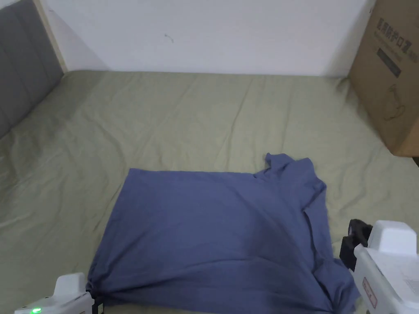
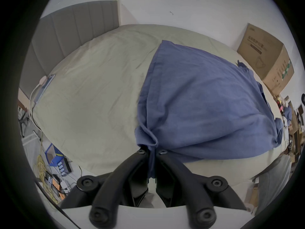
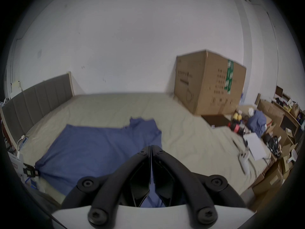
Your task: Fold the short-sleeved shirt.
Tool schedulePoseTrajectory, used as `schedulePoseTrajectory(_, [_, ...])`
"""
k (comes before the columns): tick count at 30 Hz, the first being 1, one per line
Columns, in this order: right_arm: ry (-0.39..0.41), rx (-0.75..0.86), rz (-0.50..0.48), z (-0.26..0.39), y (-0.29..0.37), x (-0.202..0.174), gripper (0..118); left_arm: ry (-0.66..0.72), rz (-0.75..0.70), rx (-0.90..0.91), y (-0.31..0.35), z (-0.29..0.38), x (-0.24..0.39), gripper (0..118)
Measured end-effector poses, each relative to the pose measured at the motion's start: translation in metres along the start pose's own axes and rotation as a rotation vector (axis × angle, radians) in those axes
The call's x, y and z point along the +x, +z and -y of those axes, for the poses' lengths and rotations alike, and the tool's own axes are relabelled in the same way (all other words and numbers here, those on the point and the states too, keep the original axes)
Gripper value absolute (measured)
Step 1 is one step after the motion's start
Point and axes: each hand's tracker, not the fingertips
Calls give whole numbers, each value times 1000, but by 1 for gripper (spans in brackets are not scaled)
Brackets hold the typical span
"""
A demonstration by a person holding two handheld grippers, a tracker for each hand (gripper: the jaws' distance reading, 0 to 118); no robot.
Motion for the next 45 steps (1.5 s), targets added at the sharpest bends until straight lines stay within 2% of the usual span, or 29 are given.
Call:
schedulePoseTrajectory(1, [-13, -58, 5, 10, -6, 5, 5, -11, 4, 10, 2, 0, 0, 4])
schedulePoseTrajectory(2, [-23, -119, 7, 22, -14, 12, 18, -5, 13, 21, 6, -1, -1, 3])
schedulePoseTrajectory(3, [-35, -189, -6, 33, -22, 18, 40, 5, 21, 31, 11, -4, -1, 3])
schedulePoseTrajectory(4, [-45, -248, 2, 46, -30, 23, 71, 17, 29, 42, 16, -7, -4, 3])
schedulePoseTrajectory(5, [-52, -308, -3, 60, -37, 27, 86, 24, 34, 63, 21, -9, -4, 3])
schedulePoseTrajectory(6, [-67, -340, -4, 73, -43, 30, 93, 31, 41, 77, 26, -12, -4, 3])
schedulePoseTrajectory(9, [-67, -442, 12, 104, -56, 33, 92, 43, 55, 100, 37, -19, -2, 3])
schedulePoseTrajectory(12, [-68, -494, -4, 120, -58, 27, 83, 32, 58, 112, 40, -23, 3, 3])
schedulePoseTrajectory(13, [-71, -499, -7, 124, -61, 27, 72, 27, 57, 114, 39, -23, 4, 3])
schedulePoseTrajectory(14, [-69, -508, -9, 122, -59, 22, 55, 26, 56, 113, 38, -23, 4, 3])
schedulePoseTrajectory(16, [-94, -506, -32, 124, -60, 21, 7, 25, 54, 111, 38, -23, 5, 3])
schedulePoseTrajectory(18, [-108, -506, -61, 119, -56, 18, 6, 28, 51, 106, 37, -23, 5, 3])
schedulePoseTrajectory(20, [-62, -484, -44, 112, -49, 12, 6, 33, 49, 106, 38, -24, 4, 3])
schedulePoseTrajectory(22, [-58, -472, -50, 97, -35, 8, 6, 43, 48, 113, 41, -26, 3, 3])
schedulePoseTrajectory(29, [-116, -321, -89, 29, -26, 12, 6, 121, 92, 178, 55, -65, -3, 3])
schedulePoseTrajectory(31, [-129, -282, -103, 17, -43, 22, 6, 130, 95, 199, 54, -83, -3, 3])
schedulePoseTrajectory(37, [-123, -257, -81, -21, -93, 18, 6, 125, 65, 225, 32, -143, 4, 3])
schedulePoseTrajectory(45, [-159, -345, -23, -24, -185, 16, 6, 117, -17, 129, -50, -199, 15, 3])
